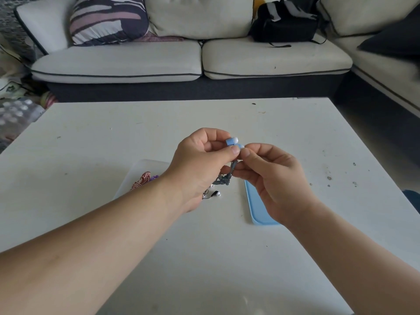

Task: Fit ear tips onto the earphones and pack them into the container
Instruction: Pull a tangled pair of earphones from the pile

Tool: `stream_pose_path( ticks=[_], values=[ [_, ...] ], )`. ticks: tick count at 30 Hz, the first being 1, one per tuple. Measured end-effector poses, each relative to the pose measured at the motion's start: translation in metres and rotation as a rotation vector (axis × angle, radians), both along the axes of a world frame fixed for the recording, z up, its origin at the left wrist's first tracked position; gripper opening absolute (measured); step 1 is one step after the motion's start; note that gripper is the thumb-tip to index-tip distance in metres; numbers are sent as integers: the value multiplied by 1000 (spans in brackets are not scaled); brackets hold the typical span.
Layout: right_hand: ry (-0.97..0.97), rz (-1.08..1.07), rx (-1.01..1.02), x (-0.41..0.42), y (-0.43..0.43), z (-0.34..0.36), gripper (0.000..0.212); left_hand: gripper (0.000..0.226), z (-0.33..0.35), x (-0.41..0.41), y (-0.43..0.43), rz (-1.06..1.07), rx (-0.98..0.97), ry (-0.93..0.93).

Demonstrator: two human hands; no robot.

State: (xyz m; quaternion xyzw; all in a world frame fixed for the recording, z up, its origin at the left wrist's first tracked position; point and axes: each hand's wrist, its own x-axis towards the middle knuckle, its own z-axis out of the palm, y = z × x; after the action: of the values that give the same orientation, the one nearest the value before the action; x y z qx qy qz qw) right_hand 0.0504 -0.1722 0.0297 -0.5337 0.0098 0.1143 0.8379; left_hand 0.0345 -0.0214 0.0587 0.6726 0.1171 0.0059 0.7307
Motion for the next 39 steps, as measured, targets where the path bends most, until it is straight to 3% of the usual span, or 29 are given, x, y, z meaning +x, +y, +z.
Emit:
stream_pose_path(
  ticks=[8,16,22,31,39],
  values=[
    [-45,141,-75,10,-11,1,26,24,2,-1,9,-50,4,11],
    [-57,205,-109,11,-15,-3,18,28,3,-2,16,-84,-26,47],
    [-225,151,-387,8,-10,-8,13,28,2,-2,20,-98,-34,98],
    [-202,201,-352,8,-10,-3,15,28,0,-3,24,-79,-41,104],
    [-314,152,-472,9,-10,-1,18,28,1,-3,23,-75,-22,130]
  ],
)
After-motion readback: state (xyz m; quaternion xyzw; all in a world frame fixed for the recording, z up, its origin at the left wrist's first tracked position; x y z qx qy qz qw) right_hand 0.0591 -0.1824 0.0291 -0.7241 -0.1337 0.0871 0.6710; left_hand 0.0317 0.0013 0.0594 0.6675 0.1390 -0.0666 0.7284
